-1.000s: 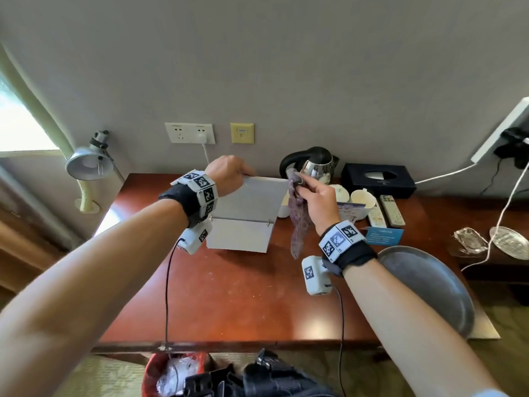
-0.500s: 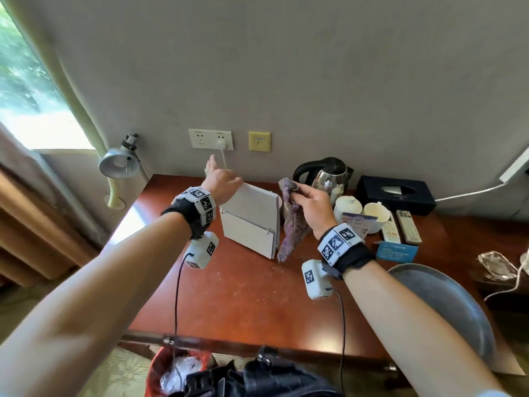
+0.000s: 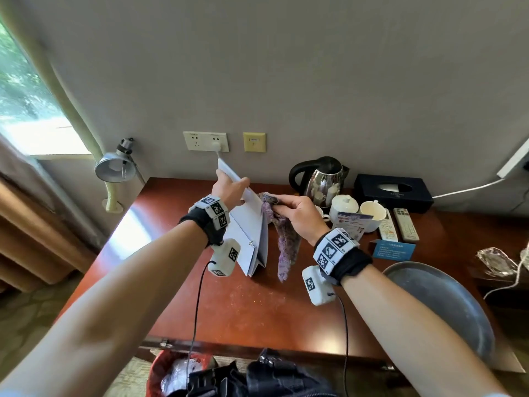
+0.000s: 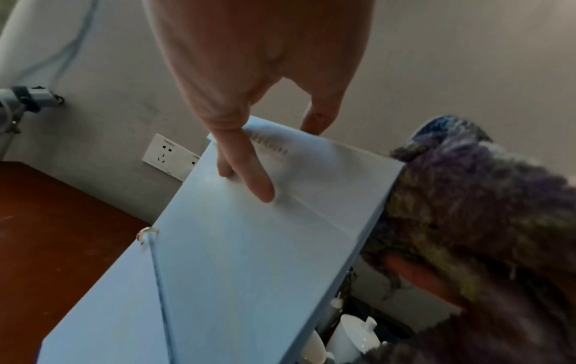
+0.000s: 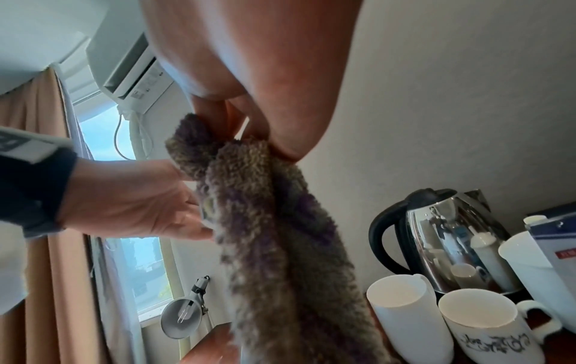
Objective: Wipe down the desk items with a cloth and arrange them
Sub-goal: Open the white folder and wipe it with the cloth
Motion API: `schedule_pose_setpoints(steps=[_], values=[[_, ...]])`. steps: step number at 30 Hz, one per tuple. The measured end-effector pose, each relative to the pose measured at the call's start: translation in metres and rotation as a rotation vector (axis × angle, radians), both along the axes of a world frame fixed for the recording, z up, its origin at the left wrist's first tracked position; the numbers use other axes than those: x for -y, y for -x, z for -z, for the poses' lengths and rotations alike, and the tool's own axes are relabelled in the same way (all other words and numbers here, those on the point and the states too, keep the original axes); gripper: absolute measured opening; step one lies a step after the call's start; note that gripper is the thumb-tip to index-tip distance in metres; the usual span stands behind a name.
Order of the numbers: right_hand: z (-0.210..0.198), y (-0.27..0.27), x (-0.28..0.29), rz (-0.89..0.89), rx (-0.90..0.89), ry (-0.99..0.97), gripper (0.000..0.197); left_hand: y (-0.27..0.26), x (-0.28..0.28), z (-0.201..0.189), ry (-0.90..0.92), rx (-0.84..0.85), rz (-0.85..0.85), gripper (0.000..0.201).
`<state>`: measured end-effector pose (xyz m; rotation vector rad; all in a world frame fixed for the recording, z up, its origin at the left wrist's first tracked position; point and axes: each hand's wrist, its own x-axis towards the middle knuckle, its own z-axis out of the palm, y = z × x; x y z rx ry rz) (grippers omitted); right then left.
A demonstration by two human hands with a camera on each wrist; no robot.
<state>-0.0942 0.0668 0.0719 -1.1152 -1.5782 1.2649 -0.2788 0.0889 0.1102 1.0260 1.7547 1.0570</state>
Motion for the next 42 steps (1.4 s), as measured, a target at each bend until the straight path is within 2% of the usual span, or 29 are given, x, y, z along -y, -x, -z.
schedule_pose_setpoints(steps=[2, 3, 5, 7, 8, 10, 14, 16, 22, 25, 27, 32, 34, 38, 40, 42], values=[[0.002, 0.001, 0.001, 0.031, -0.028, -0.008, 0.028, 0.0, 0.004, -0.01, 0.017, 0.007, 0.015, 0.02], [0.002, 0.002, 0.001, 0.053, -0.049, -0.008, 0.028, 0.002, 0.005, -0.012, 0.024, 0.006, 0.035, 0.012], [0.002, 0.003, -0.002, 0.091, -0.08, -0.009, 0.028, 0.009, 0.009, -0.014, 0.058, 0.038, 0.072, 0.017], [0.002, 0.007, -0.007, 0.1, -0.097, -0.009, 0.028, 0.017, 0.012, -0.015, 0.067, 0.051, 0.091, 0.008], [0.002, 0.01, -0.009, 0.098, -0.1, -0.007, 0.028, 0.022, 0.013, -0.013, 0.06, 0.033, 0.1, 0.015], [0.003, 0.017, -0.013, 0.095, -0.101, -0.004, 0.028, 0.031, 0.016, -0.013, 0.023, 0.01, 0.11, 0.01], [0.003, 0.037, -0.02, 0.139, -0.102, -0.025, 0.027, 0.045, 0.029, -0.014, -0.01, -0.017, 0.147, 0.036], [0.004, 0.049, -0.023, 0.161, -0.092, -0.024, 0.028, 0.052, 0.036, -0.009, -0.001, -0.002, 0.142, 0.042], [0.029, 0.086, -0.018, 0.213, 0.067, -0.05, 0.029, 0.069, 0.056, 0.015, 0.05, 0.02, 0.137, 0.049], [0.054, 0.103, -0.008, 0.159, 0.218, -0.022, 0.033, 0.081, 0.057, 0.029, 0.052, 0.08, 0.14, 0.051], [0.071, 0.117, 0.003, 0.133, 0.353, -0.079, 0.037, 0.091, 0.056, 0.036, 0.062, 0.114, 0.141, 0.051], [0.097, 0.151, 0.029, 0.001, 0.383, -0.139, 0.047, 0.123, 0.054, 0.066, 0.112, 0.209, 0.117, 0.045], [0.108, 0.154, 0.029, -0.067, 0.504, -0.142, 0.052, 0.135, 0.057, 0.077, 0.134, 0.252, 0.121, 0.047], [0.131, 0.152, 0.019, -0.038, 0.725, 0.026, 0.059, 0.153, 0.062, 0.095, 0.166, 0.29, 0.079, 0.05], [0.138, 0.154, 0.014, -0.016, 0.738, 0.122, 0.061, 0.16, 0.063, 0.103, 0.183, 0.307, 0.074, 0.051], [0.142, 0.164, 0.011, -0.001, 0.658, 0.187, 0.06, 0.166, 0.064, 0.108, 0.195, 0.313, 0.079, 0.051]])
